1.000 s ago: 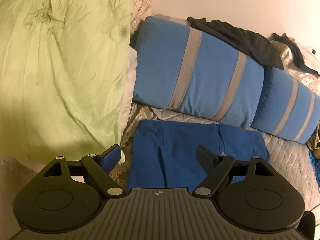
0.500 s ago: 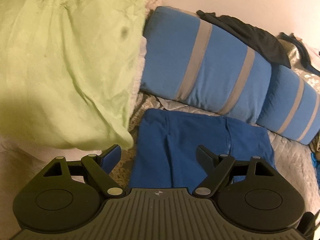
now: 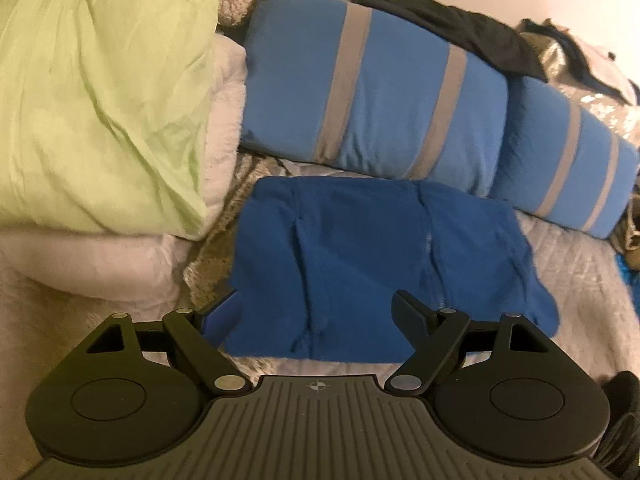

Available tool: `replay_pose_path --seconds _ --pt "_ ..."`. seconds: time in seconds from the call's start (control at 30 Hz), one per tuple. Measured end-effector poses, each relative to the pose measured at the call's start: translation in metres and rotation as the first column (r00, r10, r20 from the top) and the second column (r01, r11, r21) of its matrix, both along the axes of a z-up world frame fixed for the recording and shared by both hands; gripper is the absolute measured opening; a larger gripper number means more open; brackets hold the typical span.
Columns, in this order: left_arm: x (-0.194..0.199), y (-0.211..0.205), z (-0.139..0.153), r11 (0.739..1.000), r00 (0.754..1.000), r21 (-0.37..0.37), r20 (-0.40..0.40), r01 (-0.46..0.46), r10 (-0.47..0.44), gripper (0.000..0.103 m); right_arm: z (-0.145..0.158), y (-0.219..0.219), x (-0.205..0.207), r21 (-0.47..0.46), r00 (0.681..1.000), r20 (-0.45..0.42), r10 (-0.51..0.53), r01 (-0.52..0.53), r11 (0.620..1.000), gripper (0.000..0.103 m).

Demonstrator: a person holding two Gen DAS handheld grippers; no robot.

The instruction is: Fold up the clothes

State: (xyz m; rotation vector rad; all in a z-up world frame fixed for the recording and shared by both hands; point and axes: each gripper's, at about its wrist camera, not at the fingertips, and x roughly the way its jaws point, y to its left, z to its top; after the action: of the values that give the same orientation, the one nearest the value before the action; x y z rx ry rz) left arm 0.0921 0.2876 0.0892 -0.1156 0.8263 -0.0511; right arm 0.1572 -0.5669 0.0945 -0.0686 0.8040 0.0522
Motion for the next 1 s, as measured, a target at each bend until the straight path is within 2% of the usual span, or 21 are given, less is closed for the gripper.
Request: replay_pose_path --seconds 0.23,0.57,0.77,1.0 --pt "-0.036 -0.012 0.0 0.998 1.0 -0.059 0.023 0.016 -0.014 0.082 -0.001 -0.015 -0.046 0.038 1.0 -0.003 -0.001 0.001 0.999 0.103" --pt "-0.084 -0.019 -0.011 0.996 0.999 -0.082 0.034 0.044 -0.041 0.082 0.003 -0.026 -0.106 0.043 1.0 0.012 0.024 -0.024 0.999 0.103" --pt "-0.105 -0.029 -0.022 0.997 0.999 -0.049 0.011 0.053 -0.053 0.082 -0.004 -0.033 -0.139 0.057 0.999 0.013 0.05 -0.05 0.997 0.103" --pt "-0.107 -0.047 -0.041 0.997 0.997 -0.005 -0.019 0.072 -0.072 0.082 -0.032 -0.036 -0.158 0.065 0.998 -0.019 0.058 -0.057 0.996 0.103"
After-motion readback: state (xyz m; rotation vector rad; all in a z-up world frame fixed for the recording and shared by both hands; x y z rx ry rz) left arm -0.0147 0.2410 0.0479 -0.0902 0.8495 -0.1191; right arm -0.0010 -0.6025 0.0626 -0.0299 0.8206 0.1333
